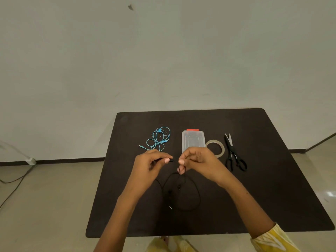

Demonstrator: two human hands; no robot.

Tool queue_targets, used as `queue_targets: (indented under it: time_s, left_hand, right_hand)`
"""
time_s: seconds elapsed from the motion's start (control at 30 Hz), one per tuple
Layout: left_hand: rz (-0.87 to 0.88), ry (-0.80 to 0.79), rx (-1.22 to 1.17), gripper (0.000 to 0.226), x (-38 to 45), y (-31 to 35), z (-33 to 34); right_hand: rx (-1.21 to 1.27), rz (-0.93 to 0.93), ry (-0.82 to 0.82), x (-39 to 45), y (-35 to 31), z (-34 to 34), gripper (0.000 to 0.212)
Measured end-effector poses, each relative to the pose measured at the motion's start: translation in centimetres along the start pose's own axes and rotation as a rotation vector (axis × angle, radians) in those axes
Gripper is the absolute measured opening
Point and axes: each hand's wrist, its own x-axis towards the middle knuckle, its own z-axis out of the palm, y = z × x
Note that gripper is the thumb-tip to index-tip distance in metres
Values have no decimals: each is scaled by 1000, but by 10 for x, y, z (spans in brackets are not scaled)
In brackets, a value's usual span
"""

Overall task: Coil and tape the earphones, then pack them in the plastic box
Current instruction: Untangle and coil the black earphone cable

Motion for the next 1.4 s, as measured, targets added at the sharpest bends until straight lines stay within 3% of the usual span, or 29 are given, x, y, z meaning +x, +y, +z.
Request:
queue_targets:
  time_s: [0.13, 0.3, 0.9, 1.03, 1.13, 1.23, 1.3, 1.4]
  left_hand:
    - [-4, 2, -41, 16, -1, -2, -2]
    - [-23, 17, -83, 14, -6, -3, -1]
    - [-124, 80, -96, 17, -10, -10, -9]
    - [-147, 50, 106, 16, -7, -16, -10]
    - [-65, 55, 266, 25, -3, -10, -4]
    - [20, -7, 98, 22, -3, 7, 8]
    - [7, -108, 8, 16, -4, 14, 17]
    - [-46, -125, -84, 10, -4, 16, 21]
  right_hand:
    - [14, 56, -56, -3, 0, 4, 22]
    - [-39, 106, -47, -6, 1, 5, 11]
    - [-42, 272, 3, -23, 5, -24, 13]
    - [-47, 249, 15, -21, 3, -19, 13]
    - [-55, 230, 23, -17, 3, -12, 11]
    - [-92, 210, 5, -13, 2, -3, 10]
    - [-120, 184, -5, -11, 0, 1, 9]
    - [-136, 150, 10, -9, -2, 4, 8]
